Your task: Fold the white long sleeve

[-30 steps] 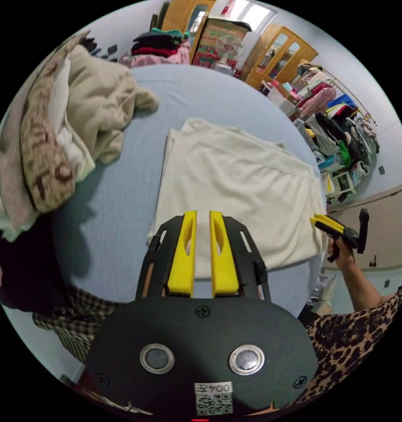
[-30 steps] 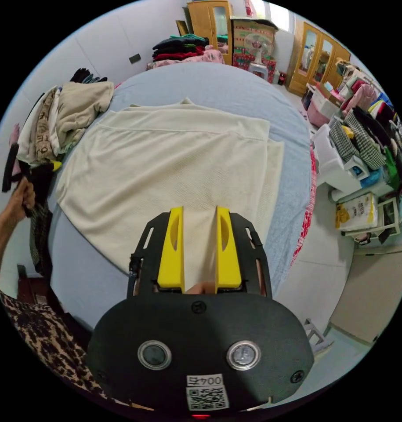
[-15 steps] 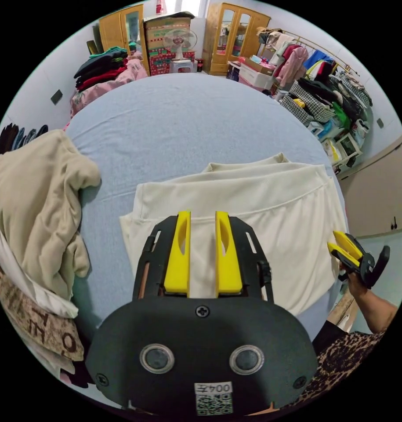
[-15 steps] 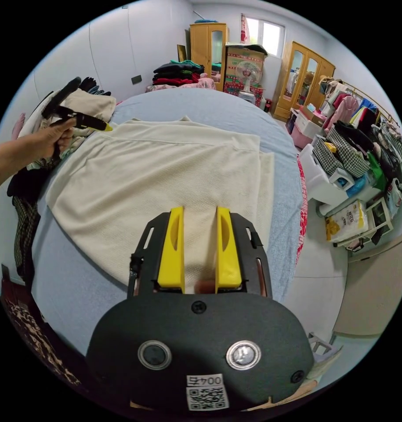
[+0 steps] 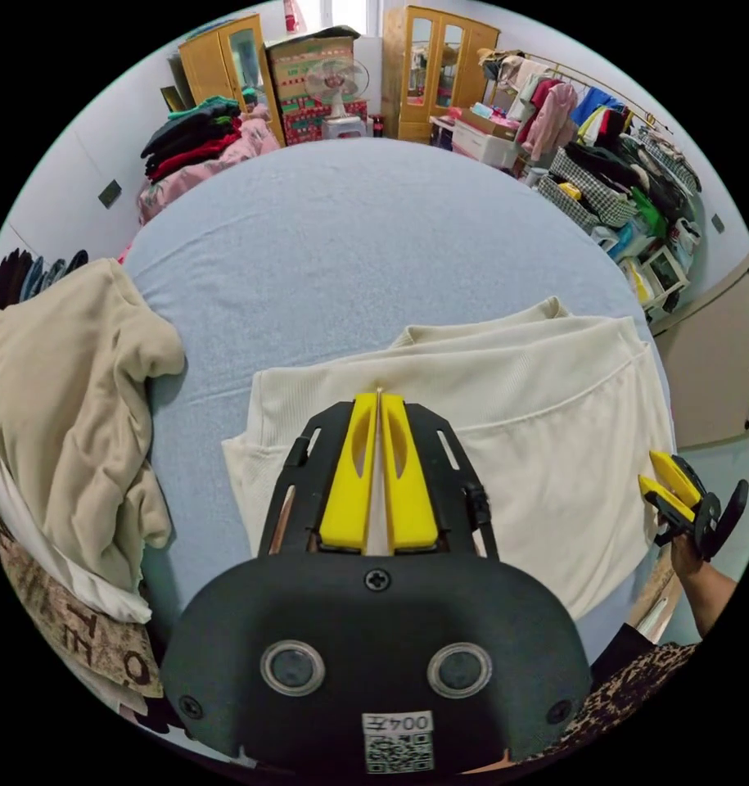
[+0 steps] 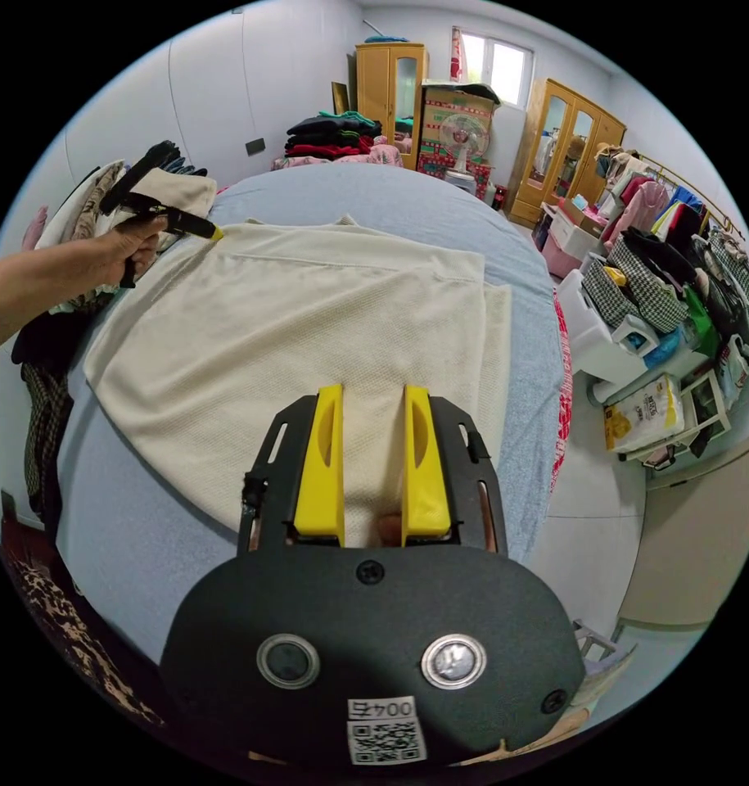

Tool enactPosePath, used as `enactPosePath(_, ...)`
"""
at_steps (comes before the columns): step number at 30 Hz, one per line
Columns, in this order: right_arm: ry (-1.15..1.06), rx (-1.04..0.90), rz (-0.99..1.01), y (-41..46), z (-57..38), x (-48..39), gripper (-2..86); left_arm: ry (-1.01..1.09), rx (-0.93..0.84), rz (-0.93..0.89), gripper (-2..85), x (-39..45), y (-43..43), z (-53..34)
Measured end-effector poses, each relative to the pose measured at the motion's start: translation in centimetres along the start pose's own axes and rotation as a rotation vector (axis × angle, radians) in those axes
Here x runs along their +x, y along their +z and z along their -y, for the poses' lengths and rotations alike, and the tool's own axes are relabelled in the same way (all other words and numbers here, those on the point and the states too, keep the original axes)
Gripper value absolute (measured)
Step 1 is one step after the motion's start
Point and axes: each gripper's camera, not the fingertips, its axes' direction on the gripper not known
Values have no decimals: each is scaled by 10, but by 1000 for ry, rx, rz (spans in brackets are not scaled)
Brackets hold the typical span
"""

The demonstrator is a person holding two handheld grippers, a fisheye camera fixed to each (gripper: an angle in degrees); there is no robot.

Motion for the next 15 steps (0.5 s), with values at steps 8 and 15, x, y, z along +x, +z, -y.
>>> enactPosePath(8,0,0,-2,2,0,2,114,-116,-11,-53,10,-29,22,-11)
enactPosePath(15,0,0,-3,3,1,5,114,-68,53,-121,23,-40,-18,-45)
